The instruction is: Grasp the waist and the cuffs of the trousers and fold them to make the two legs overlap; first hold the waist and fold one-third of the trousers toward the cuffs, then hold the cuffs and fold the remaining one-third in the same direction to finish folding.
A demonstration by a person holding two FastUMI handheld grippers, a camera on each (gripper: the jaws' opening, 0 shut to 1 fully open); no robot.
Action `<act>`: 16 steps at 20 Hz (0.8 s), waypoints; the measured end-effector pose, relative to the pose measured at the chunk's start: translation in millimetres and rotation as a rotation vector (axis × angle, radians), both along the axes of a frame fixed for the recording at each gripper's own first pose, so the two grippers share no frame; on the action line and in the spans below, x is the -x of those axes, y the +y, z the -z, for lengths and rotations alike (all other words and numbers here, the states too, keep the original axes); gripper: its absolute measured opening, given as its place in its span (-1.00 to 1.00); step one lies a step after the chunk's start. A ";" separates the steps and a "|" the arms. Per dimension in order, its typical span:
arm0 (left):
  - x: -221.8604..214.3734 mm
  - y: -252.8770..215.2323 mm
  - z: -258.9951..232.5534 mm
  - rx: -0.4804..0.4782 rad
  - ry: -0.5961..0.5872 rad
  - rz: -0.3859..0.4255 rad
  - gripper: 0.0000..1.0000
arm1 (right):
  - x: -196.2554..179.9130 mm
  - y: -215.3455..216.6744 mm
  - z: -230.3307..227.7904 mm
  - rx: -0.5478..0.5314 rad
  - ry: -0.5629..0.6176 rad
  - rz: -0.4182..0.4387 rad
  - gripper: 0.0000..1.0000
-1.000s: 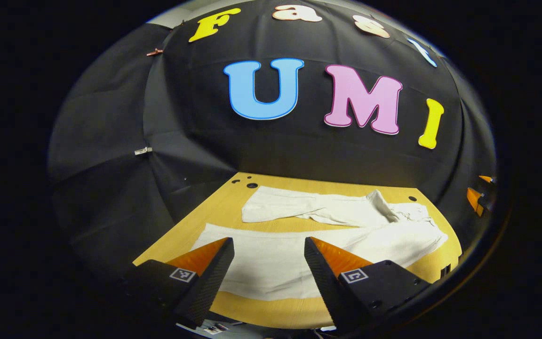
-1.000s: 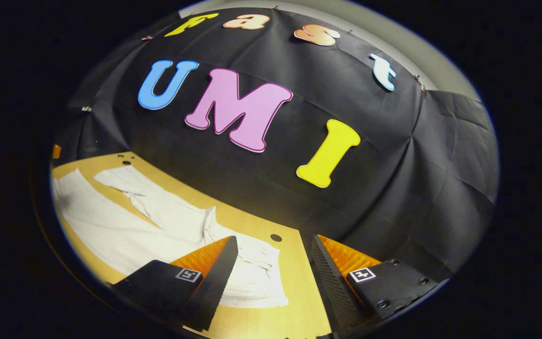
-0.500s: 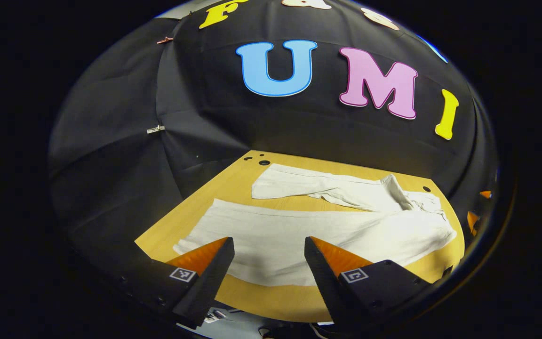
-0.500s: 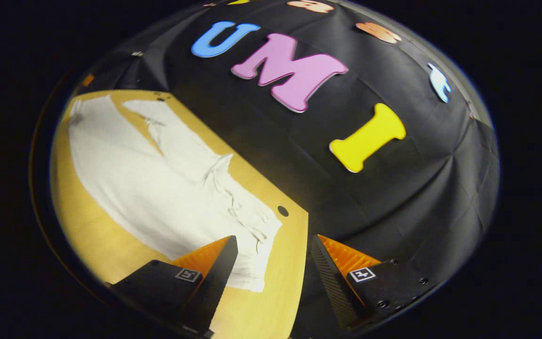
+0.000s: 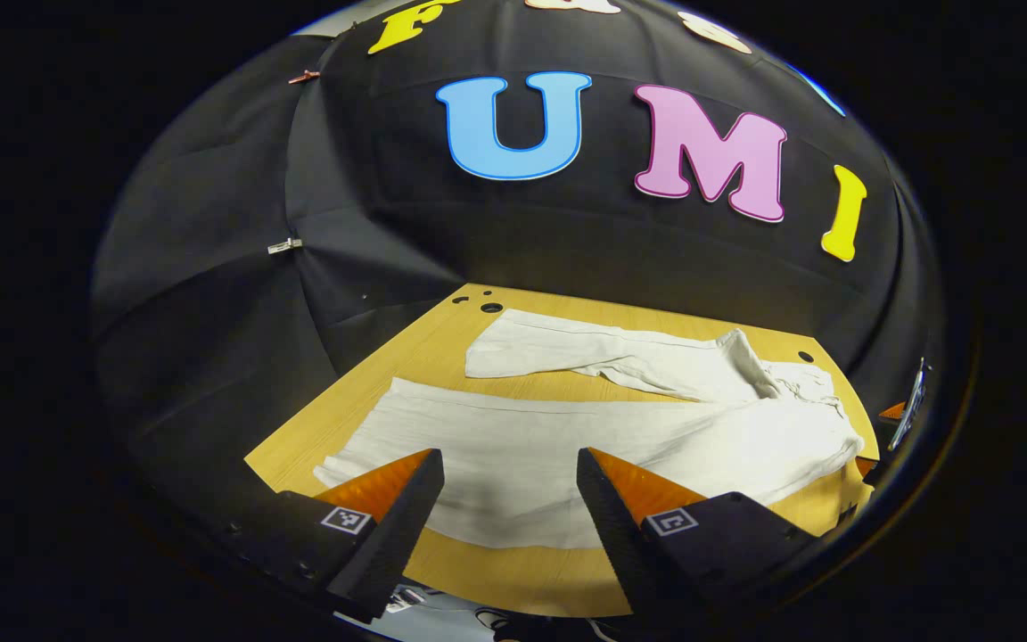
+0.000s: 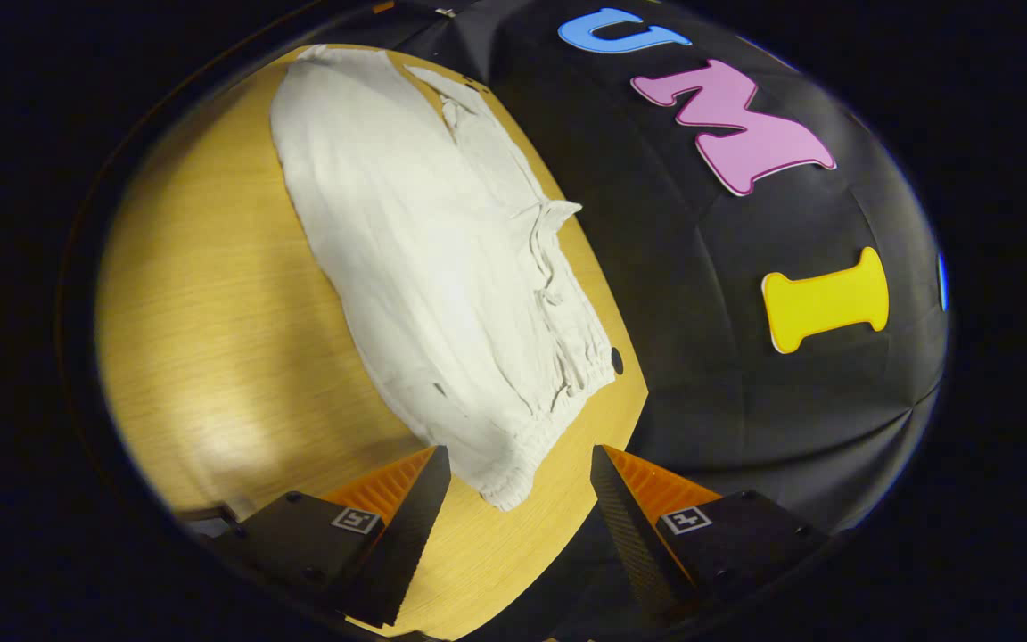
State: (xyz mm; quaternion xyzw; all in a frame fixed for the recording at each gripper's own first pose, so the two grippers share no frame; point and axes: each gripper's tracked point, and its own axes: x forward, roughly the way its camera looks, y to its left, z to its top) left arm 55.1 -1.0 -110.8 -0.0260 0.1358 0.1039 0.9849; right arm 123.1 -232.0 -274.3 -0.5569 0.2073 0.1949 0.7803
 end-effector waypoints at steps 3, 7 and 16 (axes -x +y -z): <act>1.1 -2.3 2.9 0.010 -0.002 -0.006 0.92 | 1.2 -3.1 20.1 0.050 0.056 -0.032 0.96; 6.2 8.7 13.4 -0.008 0.022 -0.042 0.92 | -14.1 4.4 22.8 0.130 0.018 -0.093 0.87; 16.5 28.7 16.1 -0.005 0.047 -0.105 0.92 | -55.9 5.3 30.1 0.278 -0.065 -0.170 0.67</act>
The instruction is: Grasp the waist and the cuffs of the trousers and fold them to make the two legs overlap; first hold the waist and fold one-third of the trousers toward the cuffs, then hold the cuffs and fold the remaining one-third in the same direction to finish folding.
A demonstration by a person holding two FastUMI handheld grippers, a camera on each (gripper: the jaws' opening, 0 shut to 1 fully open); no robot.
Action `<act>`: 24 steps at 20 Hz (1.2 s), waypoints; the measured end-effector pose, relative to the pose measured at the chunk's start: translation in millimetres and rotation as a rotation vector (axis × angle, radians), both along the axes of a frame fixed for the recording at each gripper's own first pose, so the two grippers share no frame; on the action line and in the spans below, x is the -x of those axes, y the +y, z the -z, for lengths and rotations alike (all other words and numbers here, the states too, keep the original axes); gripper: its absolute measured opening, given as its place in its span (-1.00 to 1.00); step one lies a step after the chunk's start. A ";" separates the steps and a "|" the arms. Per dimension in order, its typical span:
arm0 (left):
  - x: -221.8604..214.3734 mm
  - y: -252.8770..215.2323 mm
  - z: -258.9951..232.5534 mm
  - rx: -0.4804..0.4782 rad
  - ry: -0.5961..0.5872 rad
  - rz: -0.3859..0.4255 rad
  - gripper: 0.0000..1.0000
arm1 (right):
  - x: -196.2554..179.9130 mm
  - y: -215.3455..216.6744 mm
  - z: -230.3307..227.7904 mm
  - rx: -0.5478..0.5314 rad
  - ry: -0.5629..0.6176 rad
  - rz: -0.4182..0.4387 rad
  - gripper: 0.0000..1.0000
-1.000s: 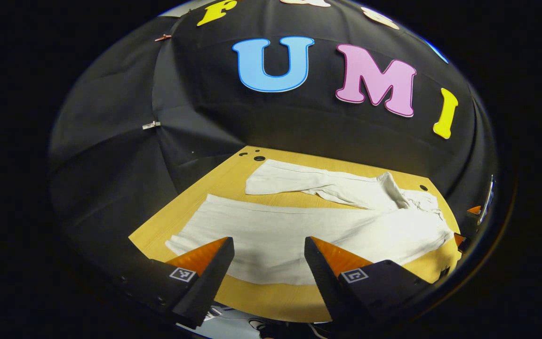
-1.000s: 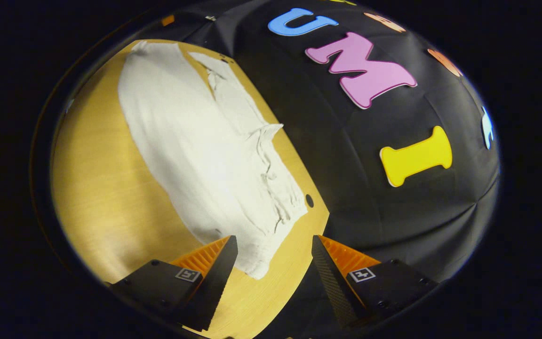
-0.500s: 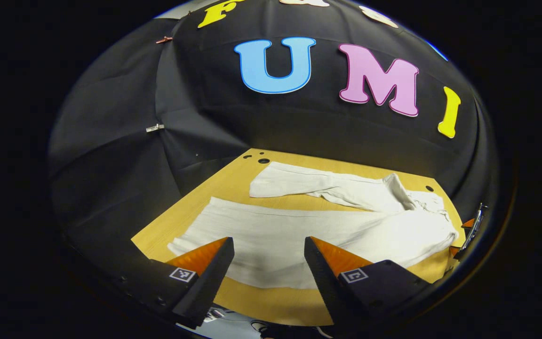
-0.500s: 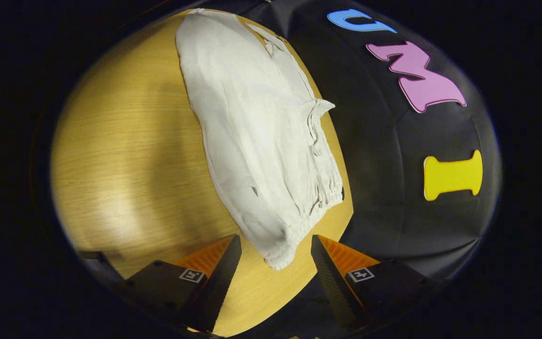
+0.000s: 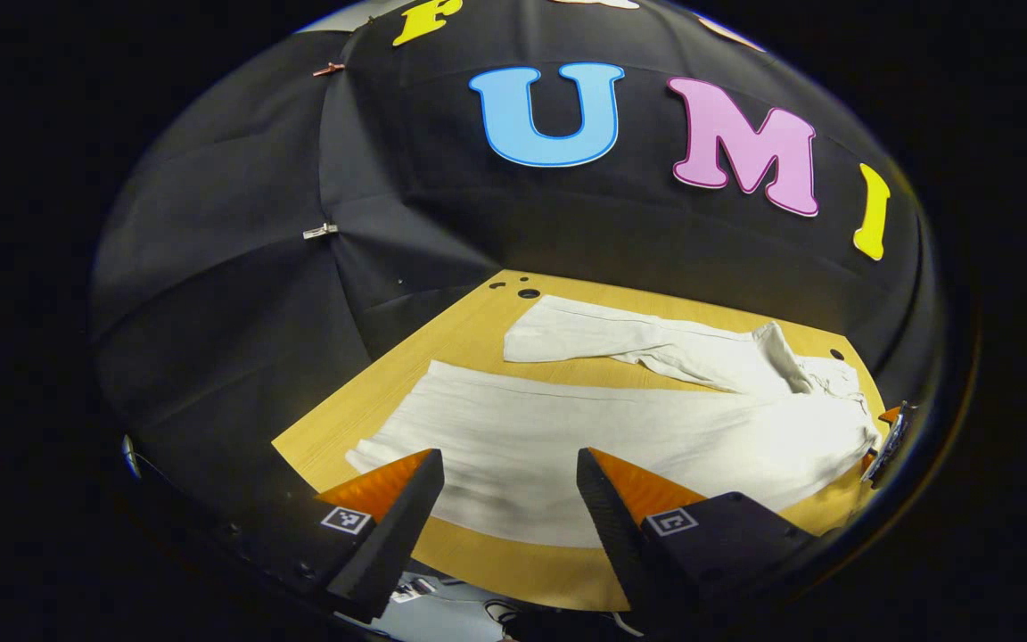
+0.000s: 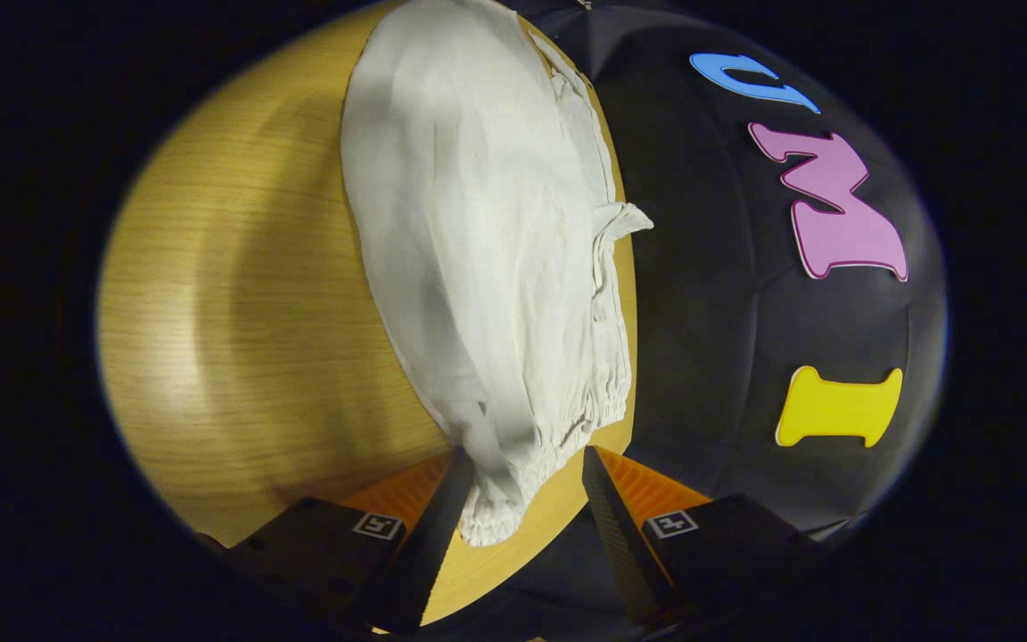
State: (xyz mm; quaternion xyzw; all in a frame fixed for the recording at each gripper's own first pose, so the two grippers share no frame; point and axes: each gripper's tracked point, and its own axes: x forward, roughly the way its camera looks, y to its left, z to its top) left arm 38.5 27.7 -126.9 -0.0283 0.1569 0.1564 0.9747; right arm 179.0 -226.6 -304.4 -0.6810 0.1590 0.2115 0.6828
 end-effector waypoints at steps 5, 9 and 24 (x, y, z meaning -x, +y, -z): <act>10.1 7.1 15.8 0.004 0.034 -0.013 0.92 | 10.0 -4.1 12.4 -0.007 0.087 0.053 0.04; 21.8 30.5 33.0 -0.037 0.073 -0.046 0.91 | 10.6 -5.4 21.3 -0.001 0.140 0.064 -0.27; 31.3 167.3 97.9 -0.699 0.381 0.170 0.94 | 33.8 2.6 28.1 -0.020 0.483 0.130 -0.89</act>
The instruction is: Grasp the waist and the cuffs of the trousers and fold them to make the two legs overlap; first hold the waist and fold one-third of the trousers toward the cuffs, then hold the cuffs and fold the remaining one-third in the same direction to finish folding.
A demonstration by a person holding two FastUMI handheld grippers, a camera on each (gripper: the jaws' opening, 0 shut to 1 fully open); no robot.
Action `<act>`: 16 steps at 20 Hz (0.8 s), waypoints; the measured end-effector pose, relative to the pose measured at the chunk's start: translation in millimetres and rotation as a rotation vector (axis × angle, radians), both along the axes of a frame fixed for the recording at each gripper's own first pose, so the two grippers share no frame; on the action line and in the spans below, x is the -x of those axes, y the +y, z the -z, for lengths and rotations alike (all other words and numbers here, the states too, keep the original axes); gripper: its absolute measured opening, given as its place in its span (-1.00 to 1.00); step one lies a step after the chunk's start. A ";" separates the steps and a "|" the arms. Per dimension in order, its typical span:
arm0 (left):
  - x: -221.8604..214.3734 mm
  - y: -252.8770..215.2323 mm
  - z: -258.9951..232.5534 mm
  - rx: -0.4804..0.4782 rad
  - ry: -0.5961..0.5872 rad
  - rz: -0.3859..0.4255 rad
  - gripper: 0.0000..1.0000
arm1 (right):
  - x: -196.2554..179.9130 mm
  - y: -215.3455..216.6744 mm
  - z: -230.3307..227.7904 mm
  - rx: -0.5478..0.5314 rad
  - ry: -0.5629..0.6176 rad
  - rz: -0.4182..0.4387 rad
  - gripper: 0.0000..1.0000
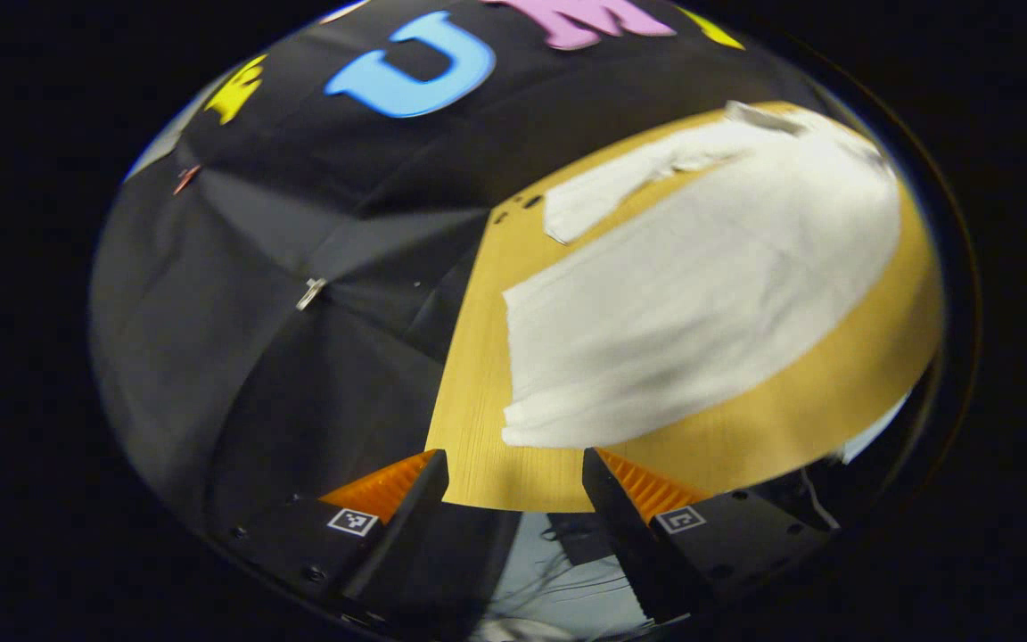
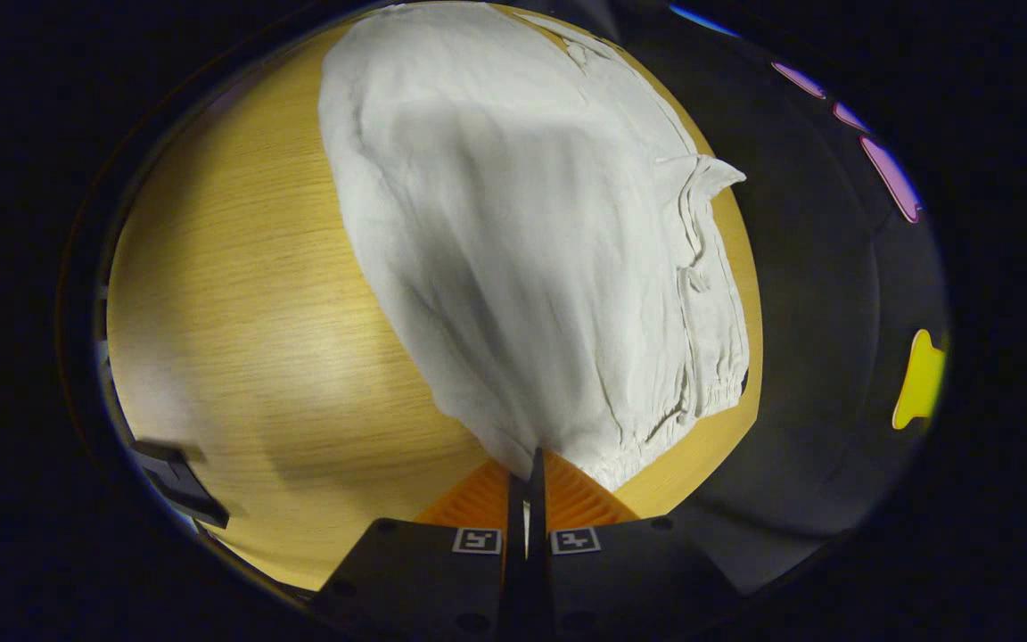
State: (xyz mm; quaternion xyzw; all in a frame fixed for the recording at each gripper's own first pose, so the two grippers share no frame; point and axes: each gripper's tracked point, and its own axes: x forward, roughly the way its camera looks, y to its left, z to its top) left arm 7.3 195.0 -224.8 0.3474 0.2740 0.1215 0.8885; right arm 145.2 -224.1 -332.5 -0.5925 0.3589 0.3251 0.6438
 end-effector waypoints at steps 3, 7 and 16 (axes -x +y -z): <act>-6.3 -0.7 13.9 -0.106 0.104 0.120 0.93 | -0.1 0.0 -1.3 0.036 -0.027 -0.030 -0.90; -12.7 4.7 28.2 -0.228 0.199 0.206 0.93 | -0.3 -0.9 -1.3 0.053 -0.031 -0.031 -0.89; -62.6 -4.3 34.0 -0.466 0.471 0.594 0.57 | -0.6 -0.5 -2.2 0.084 -0.043 -0.039 -0.89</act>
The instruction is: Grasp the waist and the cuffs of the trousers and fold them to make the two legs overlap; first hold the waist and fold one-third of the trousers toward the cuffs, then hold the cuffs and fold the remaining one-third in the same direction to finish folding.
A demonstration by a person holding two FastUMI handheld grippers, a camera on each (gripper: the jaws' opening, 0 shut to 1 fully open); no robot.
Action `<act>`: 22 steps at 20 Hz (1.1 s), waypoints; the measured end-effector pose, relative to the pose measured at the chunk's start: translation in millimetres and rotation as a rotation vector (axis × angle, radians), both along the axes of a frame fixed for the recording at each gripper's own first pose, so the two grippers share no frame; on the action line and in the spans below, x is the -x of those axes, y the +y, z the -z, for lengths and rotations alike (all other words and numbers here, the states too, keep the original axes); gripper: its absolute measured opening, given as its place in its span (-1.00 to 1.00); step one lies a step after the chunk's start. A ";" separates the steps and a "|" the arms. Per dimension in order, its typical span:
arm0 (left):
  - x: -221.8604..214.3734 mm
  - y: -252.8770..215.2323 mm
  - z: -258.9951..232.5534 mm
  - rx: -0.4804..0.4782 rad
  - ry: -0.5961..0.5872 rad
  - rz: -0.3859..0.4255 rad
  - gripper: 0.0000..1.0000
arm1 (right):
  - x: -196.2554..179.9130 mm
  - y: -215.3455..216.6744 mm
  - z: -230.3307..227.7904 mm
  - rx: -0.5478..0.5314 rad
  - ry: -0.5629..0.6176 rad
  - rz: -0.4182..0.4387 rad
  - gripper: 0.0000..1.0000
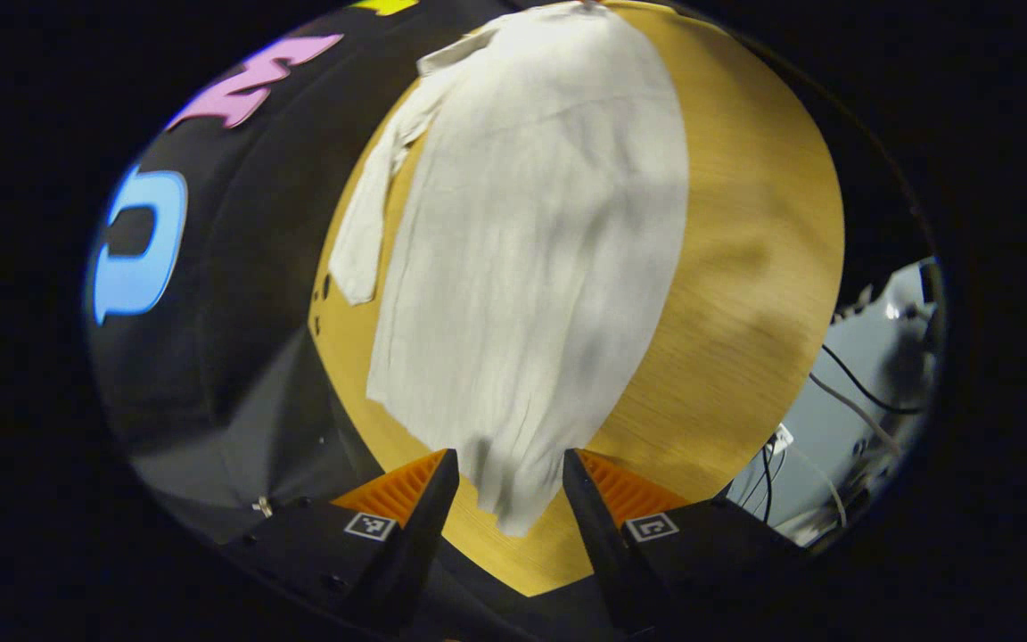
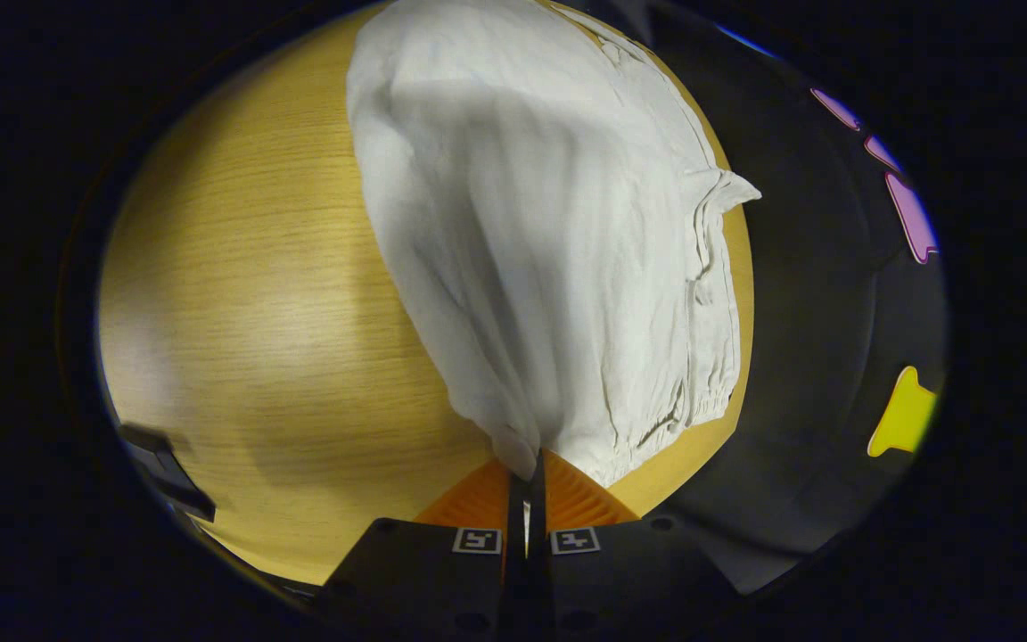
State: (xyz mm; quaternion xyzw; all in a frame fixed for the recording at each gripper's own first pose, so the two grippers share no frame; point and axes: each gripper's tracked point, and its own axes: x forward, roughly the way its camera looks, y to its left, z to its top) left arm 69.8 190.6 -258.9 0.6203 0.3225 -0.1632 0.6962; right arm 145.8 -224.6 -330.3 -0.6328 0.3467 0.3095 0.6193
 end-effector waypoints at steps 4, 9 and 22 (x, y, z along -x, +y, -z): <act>-3.8 7.1 2.0 0.061 0.098 -0.099 0.14 | 1.1 0.7 -1.0 0.016 -0.008 -0.007 -0.89; -8.4 4.5 10.1 0.049 0.109 -0.113 -0.71 | 0.4 -0.2 -3.0 0.007 -0.013 0.003 -1.00; -3.2 1.6 -15.8 0.083 -0.200 -0.248 -0.89 | -4.0 0.1 -26.3 -0.081 -0.076 0.058 -0.89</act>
